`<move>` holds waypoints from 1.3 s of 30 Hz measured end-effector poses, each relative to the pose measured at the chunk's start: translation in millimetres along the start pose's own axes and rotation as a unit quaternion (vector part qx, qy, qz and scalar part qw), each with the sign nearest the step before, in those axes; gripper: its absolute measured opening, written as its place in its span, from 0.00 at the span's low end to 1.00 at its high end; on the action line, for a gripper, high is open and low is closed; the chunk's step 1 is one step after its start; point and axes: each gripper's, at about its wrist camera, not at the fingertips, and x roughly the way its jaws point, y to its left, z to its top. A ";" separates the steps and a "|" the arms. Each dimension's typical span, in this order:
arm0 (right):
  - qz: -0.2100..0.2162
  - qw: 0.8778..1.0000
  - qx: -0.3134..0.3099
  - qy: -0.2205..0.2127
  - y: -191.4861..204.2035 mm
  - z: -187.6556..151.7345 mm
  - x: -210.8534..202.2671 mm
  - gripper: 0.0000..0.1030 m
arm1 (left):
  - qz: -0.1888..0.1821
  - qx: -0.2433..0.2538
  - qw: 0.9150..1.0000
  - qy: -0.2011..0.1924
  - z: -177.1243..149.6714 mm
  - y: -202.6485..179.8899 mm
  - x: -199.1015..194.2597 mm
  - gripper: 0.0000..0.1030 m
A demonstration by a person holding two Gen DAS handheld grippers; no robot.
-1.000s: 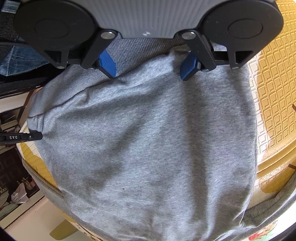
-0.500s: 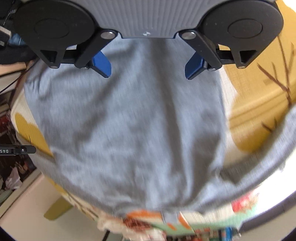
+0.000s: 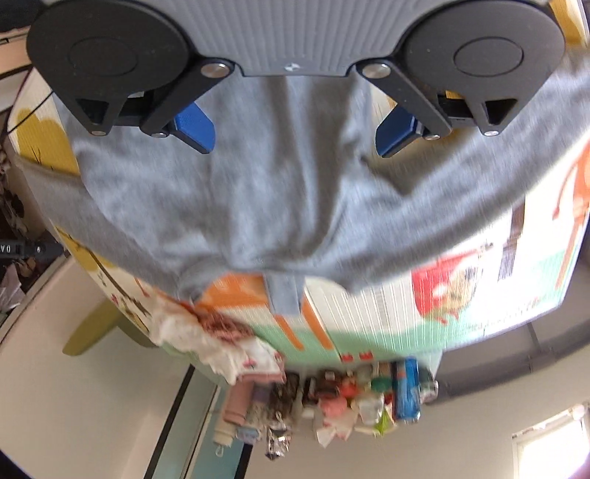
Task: Fold clothes
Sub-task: 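Move both open grippers to the sweatshirt collar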
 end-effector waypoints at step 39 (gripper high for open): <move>-0.040 0.989 -0.119 0.081 -31.3 95.8 259.4 0.40 | 0.052 0.007 0.996 0.075 127.9 116.4 217.0 0.93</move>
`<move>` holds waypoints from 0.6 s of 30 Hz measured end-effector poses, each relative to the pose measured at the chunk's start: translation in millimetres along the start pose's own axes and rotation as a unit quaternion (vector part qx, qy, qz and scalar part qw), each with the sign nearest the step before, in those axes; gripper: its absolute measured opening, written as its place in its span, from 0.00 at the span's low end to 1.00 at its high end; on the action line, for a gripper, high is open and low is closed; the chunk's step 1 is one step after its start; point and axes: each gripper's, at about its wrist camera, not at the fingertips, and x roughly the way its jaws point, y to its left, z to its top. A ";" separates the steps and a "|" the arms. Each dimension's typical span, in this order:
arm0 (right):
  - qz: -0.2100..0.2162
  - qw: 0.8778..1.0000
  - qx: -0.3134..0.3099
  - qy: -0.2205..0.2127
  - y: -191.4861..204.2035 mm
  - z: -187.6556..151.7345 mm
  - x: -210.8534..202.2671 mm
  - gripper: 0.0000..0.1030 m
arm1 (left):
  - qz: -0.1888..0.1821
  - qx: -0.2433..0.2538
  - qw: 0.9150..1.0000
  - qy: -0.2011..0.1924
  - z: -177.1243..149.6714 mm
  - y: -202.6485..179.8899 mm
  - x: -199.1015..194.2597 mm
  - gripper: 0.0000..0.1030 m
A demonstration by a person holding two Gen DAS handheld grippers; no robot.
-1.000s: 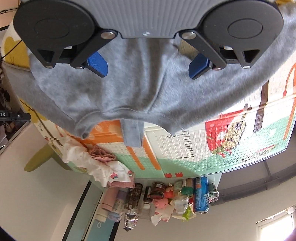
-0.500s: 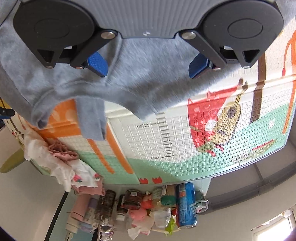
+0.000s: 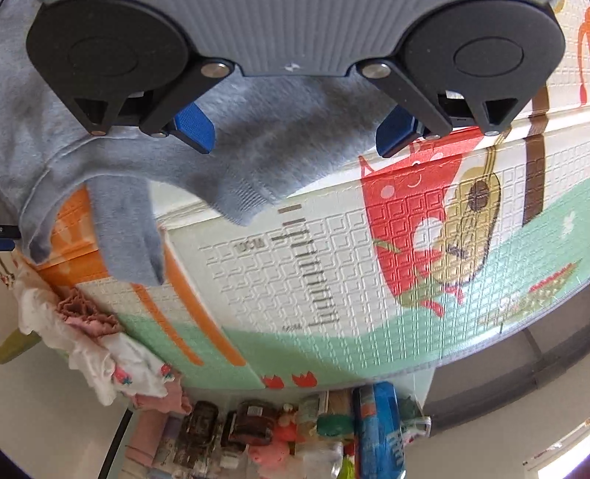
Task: Fold clothes
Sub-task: 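Move both open grippers to the sweatshirt collar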
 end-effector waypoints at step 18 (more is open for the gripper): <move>0.007 1.000 -0.009 -0.002 2.1 -2.9 12.1 0.32 | -0.012 0.012 1.000 -0.007 -2.0 15.4 22.9 0.97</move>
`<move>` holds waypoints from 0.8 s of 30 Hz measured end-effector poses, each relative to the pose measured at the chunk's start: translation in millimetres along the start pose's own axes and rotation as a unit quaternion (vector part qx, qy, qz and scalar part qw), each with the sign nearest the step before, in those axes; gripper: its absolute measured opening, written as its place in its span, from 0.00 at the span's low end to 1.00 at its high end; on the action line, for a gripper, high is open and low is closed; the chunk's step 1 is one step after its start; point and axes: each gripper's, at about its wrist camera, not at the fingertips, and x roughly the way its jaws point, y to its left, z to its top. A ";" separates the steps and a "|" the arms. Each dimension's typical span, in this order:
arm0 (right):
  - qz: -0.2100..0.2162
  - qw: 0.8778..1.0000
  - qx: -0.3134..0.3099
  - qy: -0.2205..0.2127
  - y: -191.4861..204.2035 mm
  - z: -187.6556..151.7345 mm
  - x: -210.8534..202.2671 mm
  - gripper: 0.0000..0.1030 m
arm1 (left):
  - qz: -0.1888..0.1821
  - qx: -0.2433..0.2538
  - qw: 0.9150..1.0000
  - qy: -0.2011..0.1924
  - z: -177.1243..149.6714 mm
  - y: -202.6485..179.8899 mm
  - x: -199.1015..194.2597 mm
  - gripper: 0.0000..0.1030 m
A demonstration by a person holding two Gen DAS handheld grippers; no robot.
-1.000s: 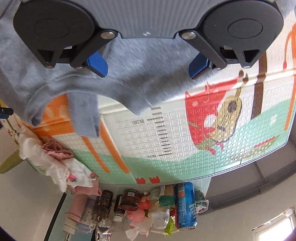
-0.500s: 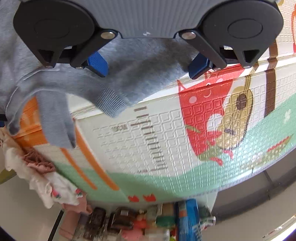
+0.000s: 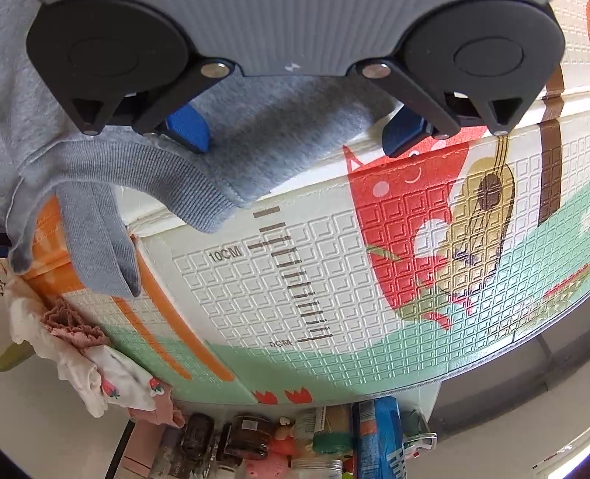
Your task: Fold clothes
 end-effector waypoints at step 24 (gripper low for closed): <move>-0.001 1.000 0.011 -0.005 3.9 8.3 -3.6 0.06 | 0.000 0.000 1.000 -0.013 -8.5 -15.7 -21.9 0.07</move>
